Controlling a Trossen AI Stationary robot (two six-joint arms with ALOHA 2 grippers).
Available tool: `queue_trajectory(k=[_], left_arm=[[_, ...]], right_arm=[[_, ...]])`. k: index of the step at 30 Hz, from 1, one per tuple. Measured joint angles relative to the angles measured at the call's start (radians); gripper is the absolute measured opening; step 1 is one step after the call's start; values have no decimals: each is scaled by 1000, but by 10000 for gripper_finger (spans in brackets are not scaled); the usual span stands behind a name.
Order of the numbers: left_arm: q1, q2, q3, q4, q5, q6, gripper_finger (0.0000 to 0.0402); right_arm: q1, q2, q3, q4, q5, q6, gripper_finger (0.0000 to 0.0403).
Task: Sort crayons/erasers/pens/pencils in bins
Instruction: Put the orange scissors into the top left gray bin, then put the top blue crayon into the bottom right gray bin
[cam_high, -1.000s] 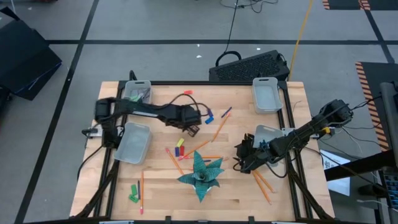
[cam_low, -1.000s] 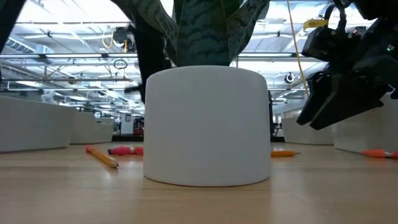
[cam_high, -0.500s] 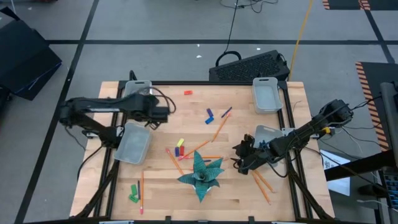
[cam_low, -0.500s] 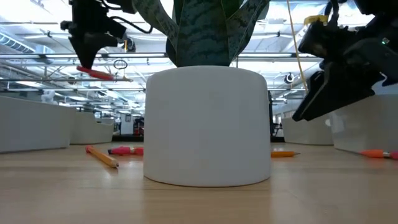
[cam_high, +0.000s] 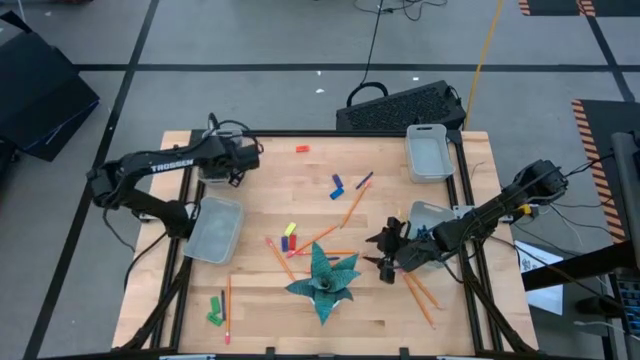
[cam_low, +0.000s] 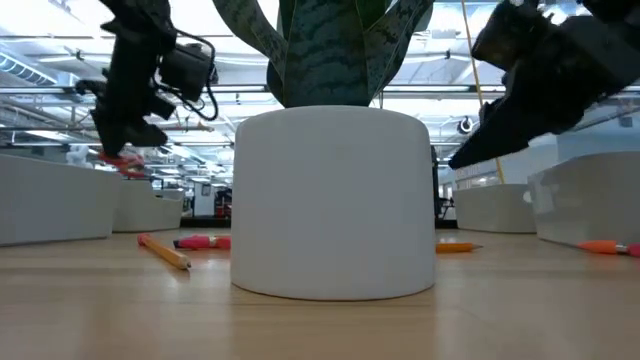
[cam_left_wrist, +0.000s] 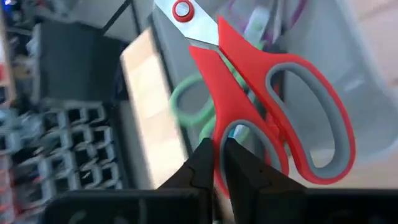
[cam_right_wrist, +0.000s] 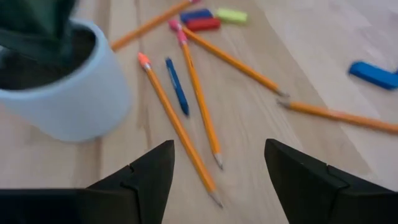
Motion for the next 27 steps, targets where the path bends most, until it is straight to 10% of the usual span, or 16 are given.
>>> queue_trajectory(k=[14, 27], left_arm=[[90, 94, -26, 166, 29, 91, 39], [49, 25, -13, 109, 145, 110, 176]], right_arm=[[0, 0, 0, 79, -36, -31, 242], [1, 0, 0, 83, -51, -53, 242]])
